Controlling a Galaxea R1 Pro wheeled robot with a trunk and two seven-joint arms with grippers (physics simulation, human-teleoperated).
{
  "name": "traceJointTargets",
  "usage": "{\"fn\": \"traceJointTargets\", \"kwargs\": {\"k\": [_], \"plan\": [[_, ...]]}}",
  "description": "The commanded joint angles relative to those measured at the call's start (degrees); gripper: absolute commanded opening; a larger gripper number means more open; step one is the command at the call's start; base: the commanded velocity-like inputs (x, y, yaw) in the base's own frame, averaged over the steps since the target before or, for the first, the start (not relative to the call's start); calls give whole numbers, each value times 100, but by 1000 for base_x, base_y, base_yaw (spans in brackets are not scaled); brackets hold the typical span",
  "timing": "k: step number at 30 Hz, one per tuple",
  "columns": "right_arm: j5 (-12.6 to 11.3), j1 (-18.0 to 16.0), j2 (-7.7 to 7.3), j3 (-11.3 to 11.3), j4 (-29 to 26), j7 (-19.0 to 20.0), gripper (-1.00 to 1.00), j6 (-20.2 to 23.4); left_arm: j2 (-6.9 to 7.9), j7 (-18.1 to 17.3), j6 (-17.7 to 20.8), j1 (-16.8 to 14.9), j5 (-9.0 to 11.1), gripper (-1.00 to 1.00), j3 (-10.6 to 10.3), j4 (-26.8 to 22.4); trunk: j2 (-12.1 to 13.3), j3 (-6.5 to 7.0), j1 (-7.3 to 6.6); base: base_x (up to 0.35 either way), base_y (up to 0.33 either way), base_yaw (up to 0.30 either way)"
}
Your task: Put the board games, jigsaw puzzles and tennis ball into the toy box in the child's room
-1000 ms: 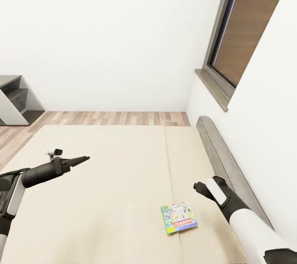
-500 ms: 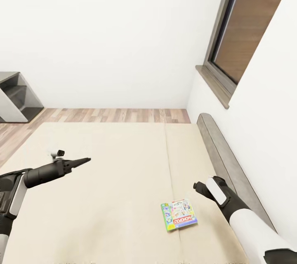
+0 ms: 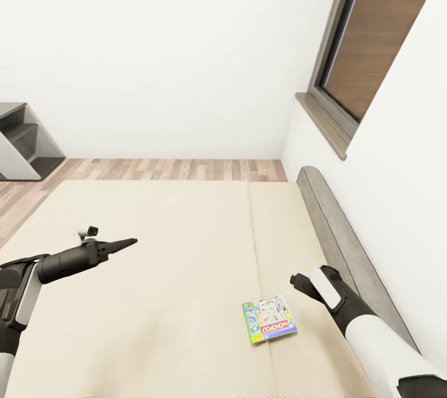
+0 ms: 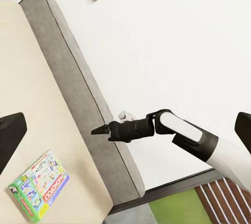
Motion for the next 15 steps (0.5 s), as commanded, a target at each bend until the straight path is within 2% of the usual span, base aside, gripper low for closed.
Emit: {"fn": "traceJointTargets", "kwargs": {"k": [1, 15], "plan": [[-58, -2, -8, 42, -11, -49, 100, 10, 0, -15, 59, -4, 6, 100, -2, -1, -11, -20, 3, 0, 0, 0], [-61, 0, -15, 42, -8, -41, 100, 9, -3, -15, 58, -4, 6, 100, 1, 3, -11, -152, 3, 0, 0, 0]]}}
